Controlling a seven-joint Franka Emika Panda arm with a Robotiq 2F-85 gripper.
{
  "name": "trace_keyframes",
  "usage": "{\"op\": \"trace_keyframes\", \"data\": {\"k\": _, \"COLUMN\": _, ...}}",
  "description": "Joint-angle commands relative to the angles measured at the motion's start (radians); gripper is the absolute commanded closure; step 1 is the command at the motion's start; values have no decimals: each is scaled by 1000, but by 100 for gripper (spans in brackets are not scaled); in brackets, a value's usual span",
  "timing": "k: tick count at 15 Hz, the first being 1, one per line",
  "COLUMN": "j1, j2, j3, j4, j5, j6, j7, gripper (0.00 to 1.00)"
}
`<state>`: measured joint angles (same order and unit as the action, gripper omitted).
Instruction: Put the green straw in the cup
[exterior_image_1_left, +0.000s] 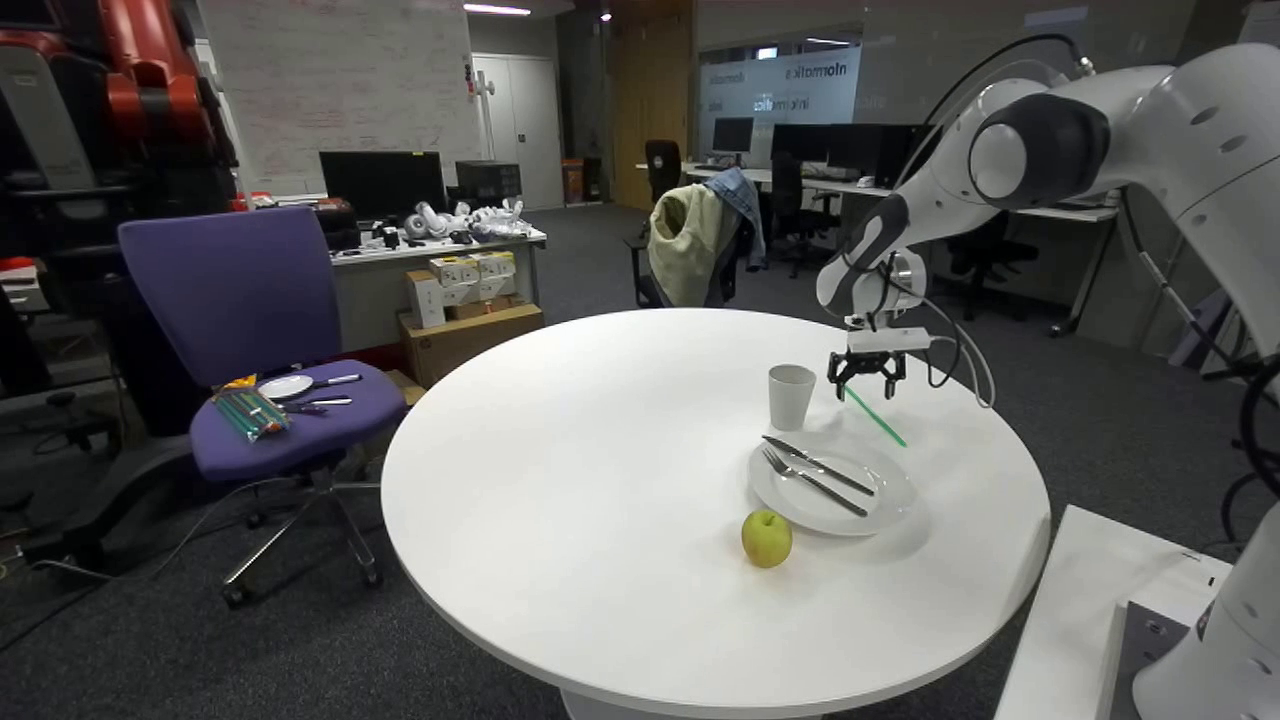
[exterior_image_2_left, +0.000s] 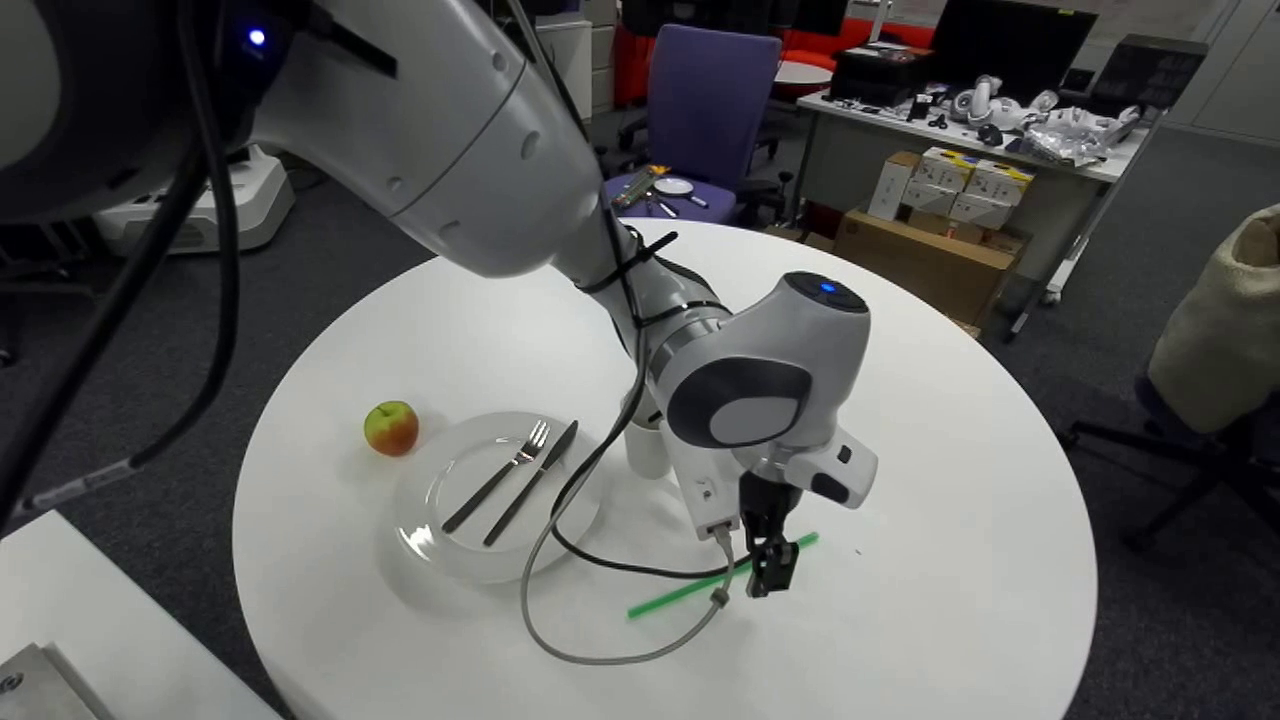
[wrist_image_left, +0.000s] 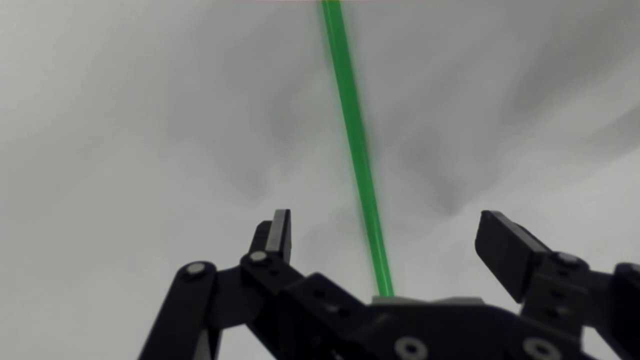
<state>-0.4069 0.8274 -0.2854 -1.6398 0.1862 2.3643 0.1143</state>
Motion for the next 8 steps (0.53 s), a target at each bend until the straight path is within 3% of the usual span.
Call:
{"op": "trace_keyframes", "data": {"k": 1, "j1": -47, "j2": -3, "j3": 41, "j4": 23, "j5": 0, "j6": -7, "j7": -76, "gripper": 0}}
{"op": "trace_keyframes", "data": {"k": 8, "j1": -77, "j2": 2, "j3": 63, "j4": 36, "j5": 1, "j6": -11, "j7": -147, "gripper": 0}}
